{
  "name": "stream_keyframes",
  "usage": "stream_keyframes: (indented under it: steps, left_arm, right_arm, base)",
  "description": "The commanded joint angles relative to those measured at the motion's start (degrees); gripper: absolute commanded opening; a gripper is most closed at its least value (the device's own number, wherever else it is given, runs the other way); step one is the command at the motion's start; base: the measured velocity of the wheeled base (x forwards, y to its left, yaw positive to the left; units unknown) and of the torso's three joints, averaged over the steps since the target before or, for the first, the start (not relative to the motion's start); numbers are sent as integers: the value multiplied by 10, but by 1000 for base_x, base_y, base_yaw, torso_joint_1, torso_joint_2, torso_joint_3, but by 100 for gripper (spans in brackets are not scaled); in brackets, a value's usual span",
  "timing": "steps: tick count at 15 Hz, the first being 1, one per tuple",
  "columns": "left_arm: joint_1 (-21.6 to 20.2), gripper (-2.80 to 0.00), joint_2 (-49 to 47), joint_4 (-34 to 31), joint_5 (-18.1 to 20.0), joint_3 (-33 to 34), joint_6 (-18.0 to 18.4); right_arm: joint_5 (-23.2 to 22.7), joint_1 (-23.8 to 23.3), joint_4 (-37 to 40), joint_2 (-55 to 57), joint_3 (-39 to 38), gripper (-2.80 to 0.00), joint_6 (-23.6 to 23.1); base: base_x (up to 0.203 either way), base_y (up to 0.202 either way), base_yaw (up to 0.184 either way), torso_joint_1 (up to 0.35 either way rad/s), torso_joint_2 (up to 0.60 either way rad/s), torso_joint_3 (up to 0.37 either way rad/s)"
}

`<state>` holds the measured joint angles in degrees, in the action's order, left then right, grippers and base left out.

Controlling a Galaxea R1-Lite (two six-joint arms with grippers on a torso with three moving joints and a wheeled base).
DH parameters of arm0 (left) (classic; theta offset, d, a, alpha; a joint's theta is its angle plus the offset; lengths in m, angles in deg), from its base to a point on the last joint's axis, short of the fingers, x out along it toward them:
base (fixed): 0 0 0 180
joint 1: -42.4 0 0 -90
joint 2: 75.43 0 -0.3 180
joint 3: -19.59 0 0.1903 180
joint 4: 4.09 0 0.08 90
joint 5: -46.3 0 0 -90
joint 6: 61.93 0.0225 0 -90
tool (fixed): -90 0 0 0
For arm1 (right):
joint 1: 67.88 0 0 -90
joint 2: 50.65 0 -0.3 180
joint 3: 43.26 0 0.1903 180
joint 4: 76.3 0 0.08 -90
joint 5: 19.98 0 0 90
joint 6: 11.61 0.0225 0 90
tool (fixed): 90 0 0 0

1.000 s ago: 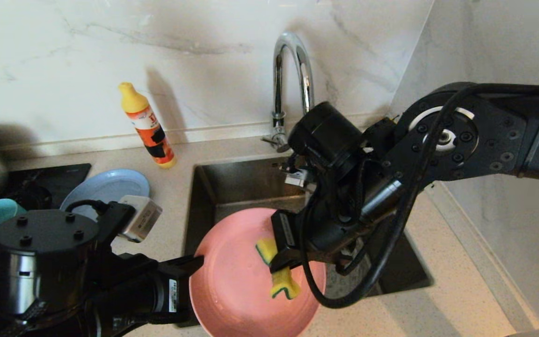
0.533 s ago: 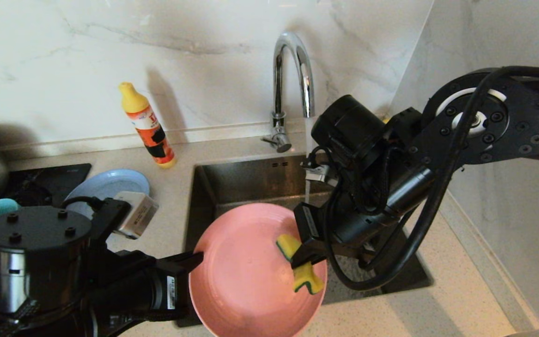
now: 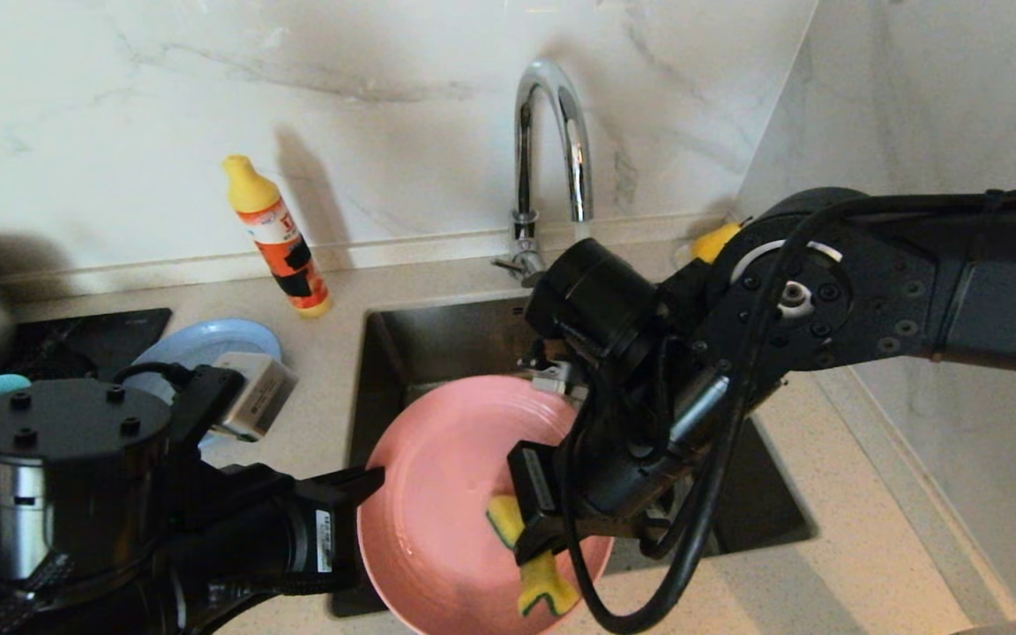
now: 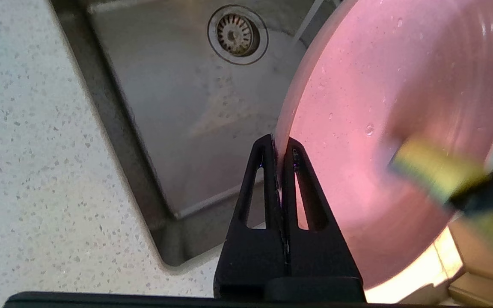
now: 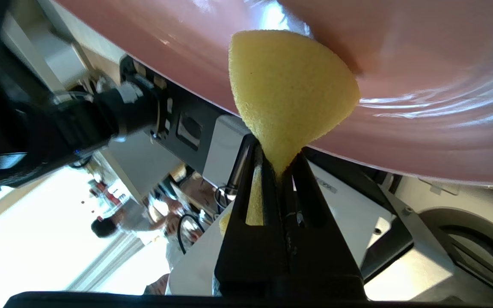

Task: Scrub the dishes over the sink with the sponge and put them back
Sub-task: Wipe the plate

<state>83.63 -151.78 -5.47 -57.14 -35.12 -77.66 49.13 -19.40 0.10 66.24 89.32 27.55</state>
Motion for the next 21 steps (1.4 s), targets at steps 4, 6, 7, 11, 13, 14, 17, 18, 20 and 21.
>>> stream_keyframes:
  steps: [4, 6, 7, 11, 13, 14, 17, 18, 20, 21]
  left_arm:
    - [0, -280, -17, 2, -2, -14, -3]
    - [1, -280, -20, 2, -2, -11, -2]
    - [1, -280, -20, 0, -1, -7, 1]
    - [8, -280, -15, 0, 0, 8, 8]
    - [14, -280, -11, 0, 0, 16, 8]
    - [14, -280, -8, 2, 1, 17, 8]
    - [15, -280, 7, 1, 4, 22, 10]
    - [15, -280, 11, 1, 4, 26, 10]
    - [15, -280, 14, 1, 4, 31, 11]
    - [15, -280, 15, 2, 4, 32, 10]
  right_arm:
    - [0, 46, -15, 27, 13, -280, 0]
    - [0, 49, -20, 26, 13, -280, -1]
    - [0, 48, -27, 23, 13, -280, -1]
    - [2, 48, -45, 10, 13, -280, 0]
    - [2, 45, -53, 8, 14, -280, 1]
    - [2, 43, -53, 8, 14, -280, 1]
    - [2, 15, -53, 8, 14, -280, 2]
    - [2, 6, -52, 2, 14, -280, 3]
    - [2, -4, -49, -10, 14, -280, 4]
    - [2, -6, -49, -16, 14, -280, 4]
  base:
    - [0, 0, 0, 0, 0, 0]
    - [0, 0, 0, 0, 0, 0]
    - [0, 0, 0, 0, 0, 0]
    - [0, 0, 0, 0, 0, 0]
    - [0, 0, 0, 0, 0, 0]
    - [0, 0, 0, 0, 0, 0]
    - [0, 0, 0, 0, 0, 0]
    - [0, 0, 0, 0, 0, 0]
    - [0, 0, 0, 0, 0, 0]
    - [0, 0, 0, 0, 0, 0]
